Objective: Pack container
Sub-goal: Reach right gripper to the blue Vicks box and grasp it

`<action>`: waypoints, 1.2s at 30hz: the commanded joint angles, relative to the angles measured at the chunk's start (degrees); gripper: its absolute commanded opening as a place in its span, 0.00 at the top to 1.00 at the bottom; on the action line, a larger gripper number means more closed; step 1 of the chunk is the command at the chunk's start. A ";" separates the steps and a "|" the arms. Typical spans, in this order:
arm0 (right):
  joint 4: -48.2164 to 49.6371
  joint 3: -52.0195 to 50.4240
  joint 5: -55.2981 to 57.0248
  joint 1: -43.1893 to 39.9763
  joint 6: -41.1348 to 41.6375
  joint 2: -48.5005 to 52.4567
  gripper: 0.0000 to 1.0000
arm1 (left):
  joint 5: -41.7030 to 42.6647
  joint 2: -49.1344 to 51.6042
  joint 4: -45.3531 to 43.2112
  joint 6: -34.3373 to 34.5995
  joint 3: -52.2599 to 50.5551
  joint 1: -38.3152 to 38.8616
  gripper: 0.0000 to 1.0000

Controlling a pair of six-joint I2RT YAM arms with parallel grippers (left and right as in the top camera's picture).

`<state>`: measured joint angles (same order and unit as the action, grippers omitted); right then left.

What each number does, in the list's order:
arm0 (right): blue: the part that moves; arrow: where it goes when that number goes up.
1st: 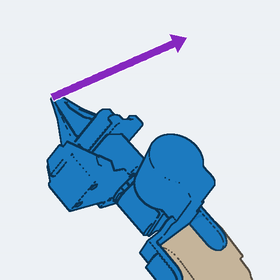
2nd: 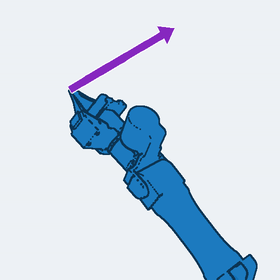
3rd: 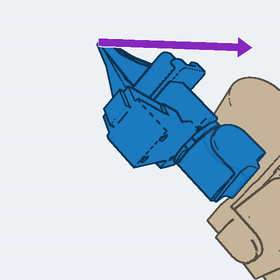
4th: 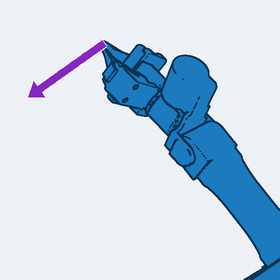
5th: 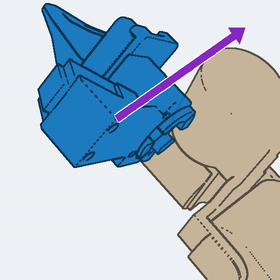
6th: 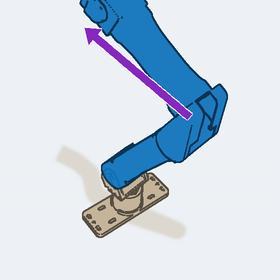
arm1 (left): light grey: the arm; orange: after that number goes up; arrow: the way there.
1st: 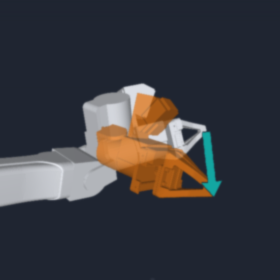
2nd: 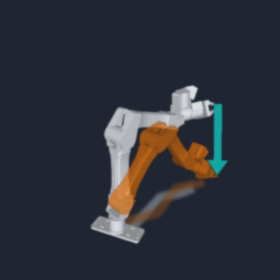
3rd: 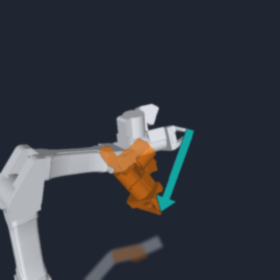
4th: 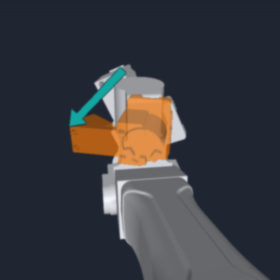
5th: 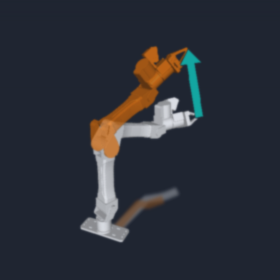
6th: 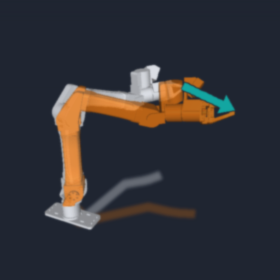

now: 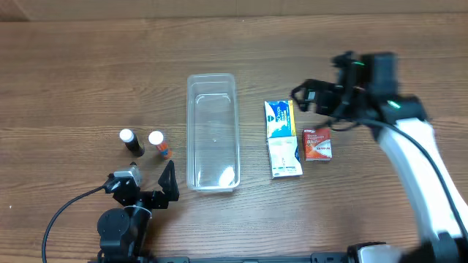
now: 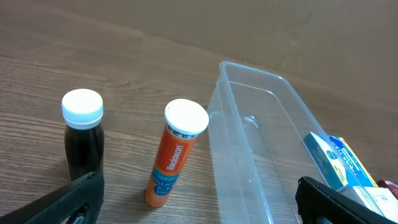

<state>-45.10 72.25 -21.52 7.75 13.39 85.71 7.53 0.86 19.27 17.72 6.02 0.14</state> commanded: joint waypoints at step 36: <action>4.55 5.01 20.35 13.14 -1.16 30.40 0.00 | 0.42 -0.59 -0.07 0.52 -0.20 0.26 0.00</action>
<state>-40.40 76.25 -1.43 19.94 12.01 113.89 7.55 0.86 19.27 17.72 6.02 0.14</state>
